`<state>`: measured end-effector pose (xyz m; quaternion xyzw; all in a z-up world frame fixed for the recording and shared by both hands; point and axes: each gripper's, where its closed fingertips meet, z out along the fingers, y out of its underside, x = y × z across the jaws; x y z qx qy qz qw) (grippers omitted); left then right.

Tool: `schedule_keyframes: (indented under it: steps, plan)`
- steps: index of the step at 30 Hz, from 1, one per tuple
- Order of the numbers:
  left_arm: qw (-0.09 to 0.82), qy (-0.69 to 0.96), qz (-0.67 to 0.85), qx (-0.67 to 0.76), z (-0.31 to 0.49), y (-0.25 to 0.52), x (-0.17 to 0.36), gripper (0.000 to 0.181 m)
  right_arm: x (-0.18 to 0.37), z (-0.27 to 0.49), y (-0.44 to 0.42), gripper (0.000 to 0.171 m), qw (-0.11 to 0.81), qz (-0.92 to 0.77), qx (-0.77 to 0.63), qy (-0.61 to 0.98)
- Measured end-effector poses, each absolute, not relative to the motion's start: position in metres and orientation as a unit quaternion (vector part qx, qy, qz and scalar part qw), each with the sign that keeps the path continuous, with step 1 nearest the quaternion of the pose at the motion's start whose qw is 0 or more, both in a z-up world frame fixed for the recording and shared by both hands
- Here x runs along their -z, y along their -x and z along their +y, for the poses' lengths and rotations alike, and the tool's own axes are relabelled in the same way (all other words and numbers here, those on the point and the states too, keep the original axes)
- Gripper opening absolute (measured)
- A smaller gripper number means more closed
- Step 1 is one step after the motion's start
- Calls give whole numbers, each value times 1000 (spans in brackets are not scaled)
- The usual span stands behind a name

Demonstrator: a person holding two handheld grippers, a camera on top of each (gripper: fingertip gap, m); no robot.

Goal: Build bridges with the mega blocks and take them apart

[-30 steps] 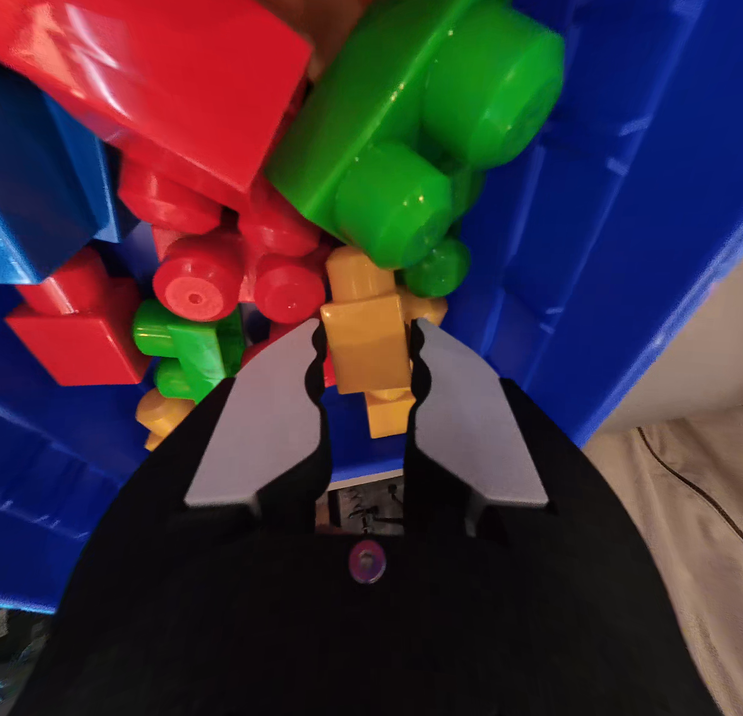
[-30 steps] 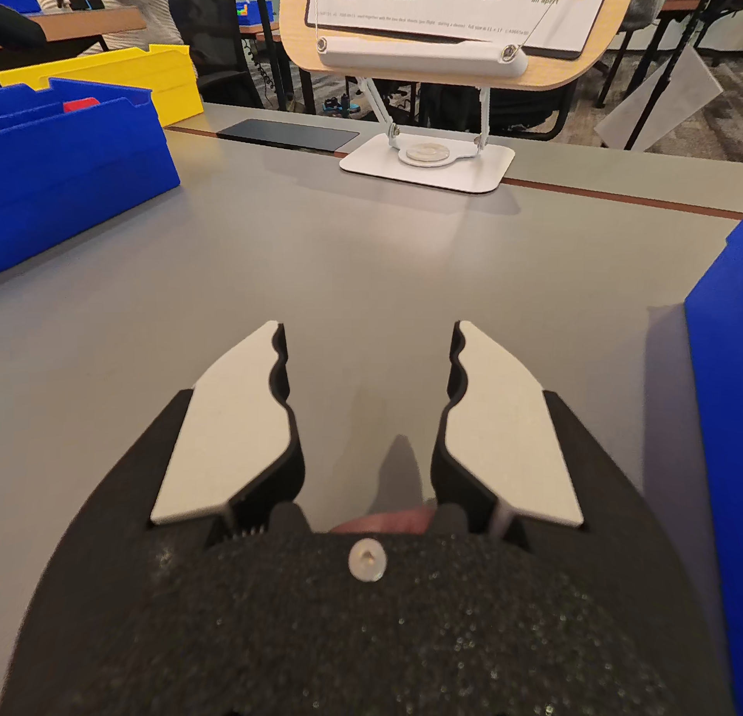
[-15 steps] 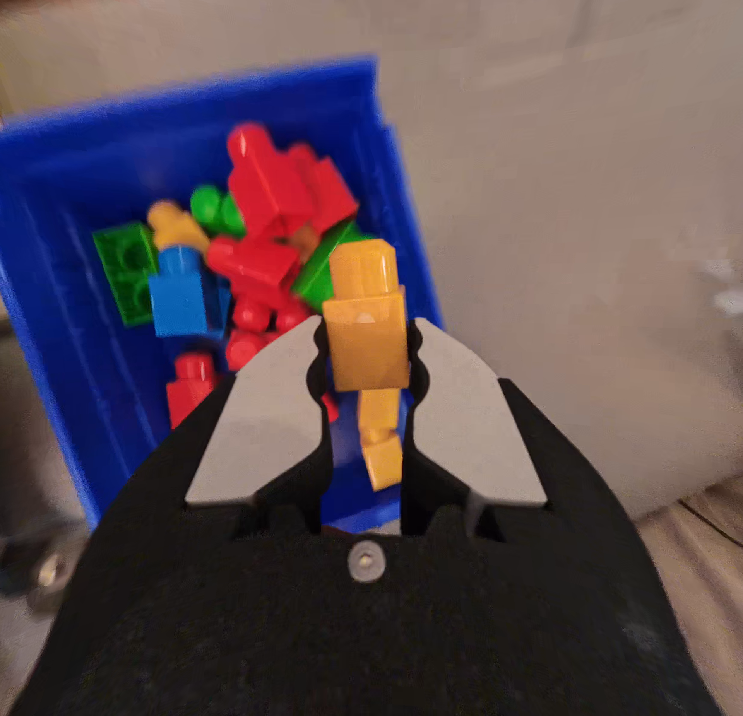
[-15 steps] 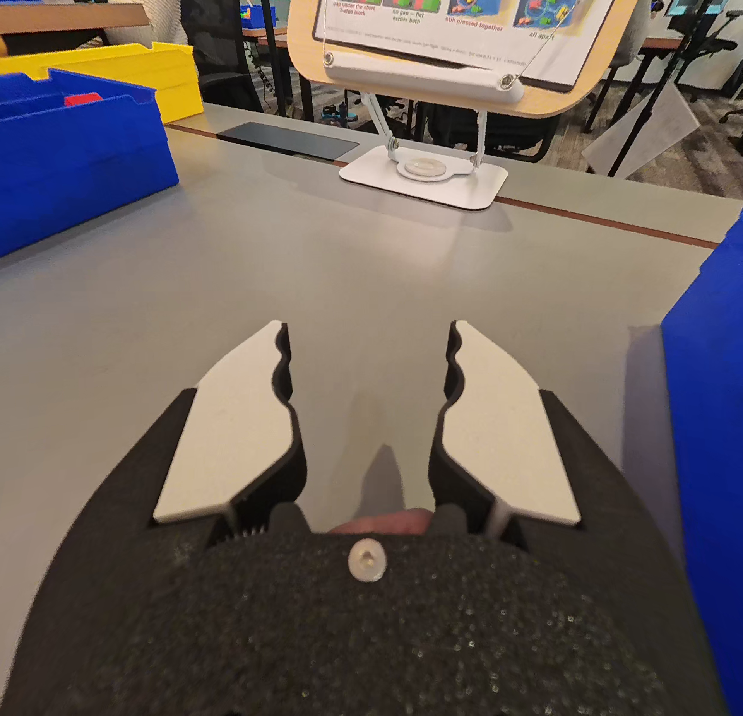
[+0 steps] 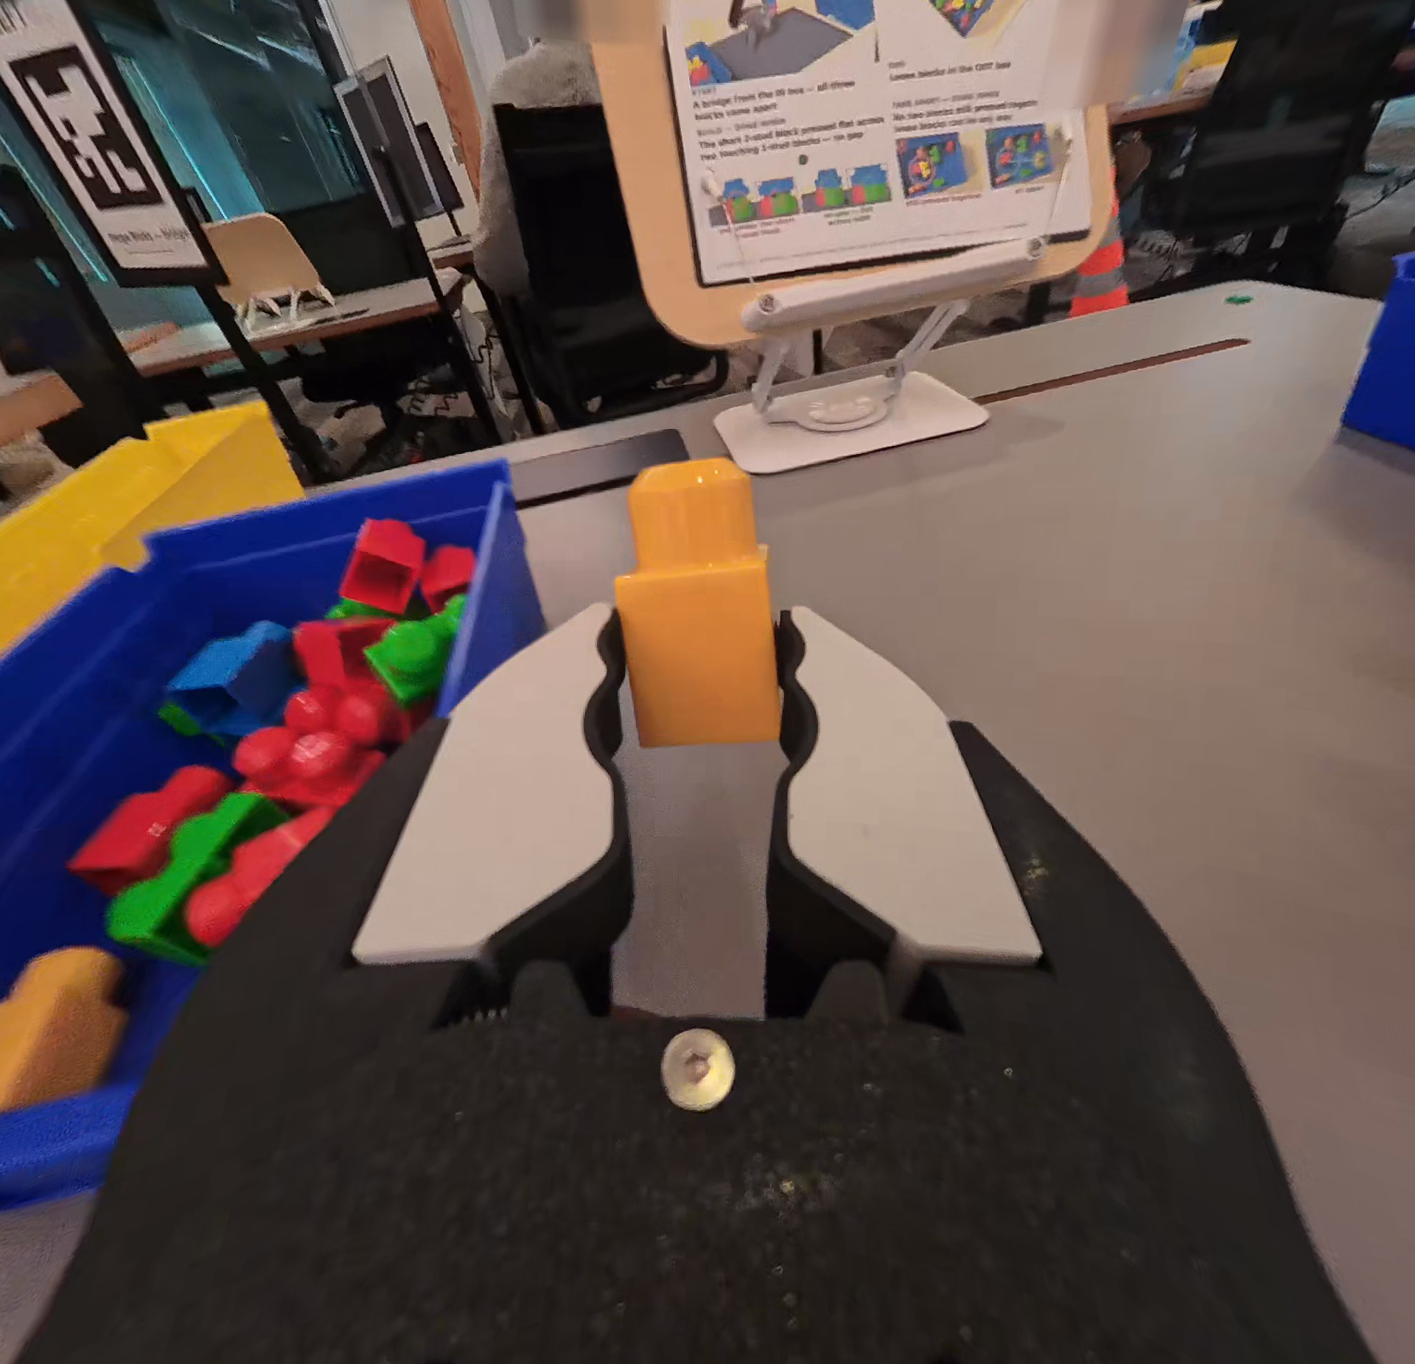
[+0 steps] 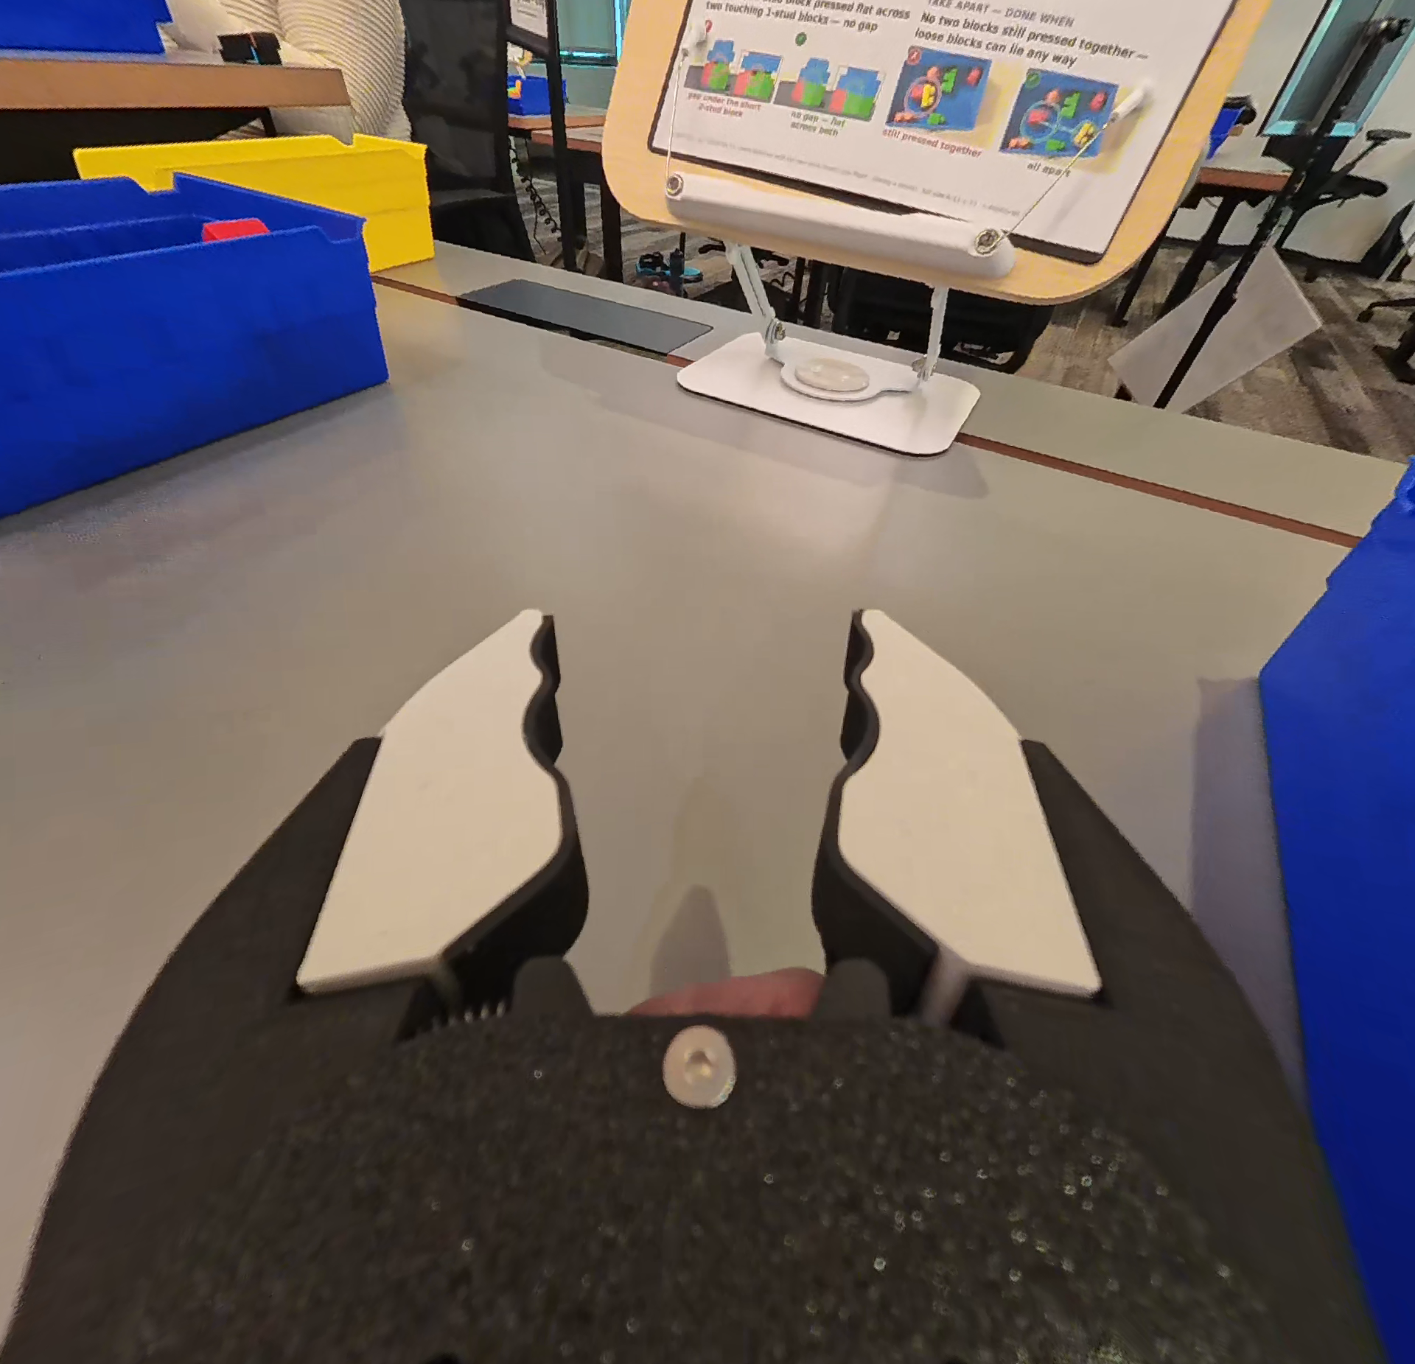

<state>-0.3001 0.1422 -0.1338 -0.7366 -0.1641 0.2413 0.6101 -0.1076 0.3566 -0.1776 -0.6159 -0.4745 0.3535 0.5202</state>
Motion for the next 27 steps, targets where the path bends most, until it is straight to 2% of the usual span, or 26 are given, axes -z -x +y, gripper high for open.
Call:
schedule_keyframes:
  steps: [10,16,22,27]
  plan:
    - [652,718,-154,-188,158,277,146,38,178,354,109,71,518,-482,-348,615]
    - [652,742,-97,-123,209,282,152,38,178,352,109,70,511,-484,-353,616]
    - [547,832,-75,-45,274,287,206,39,178,350,110,69,509,-486,-356,615]
    - [452,889,-66,-18,292,284,246,38,178,352,109,69,507,-485,-358,616]
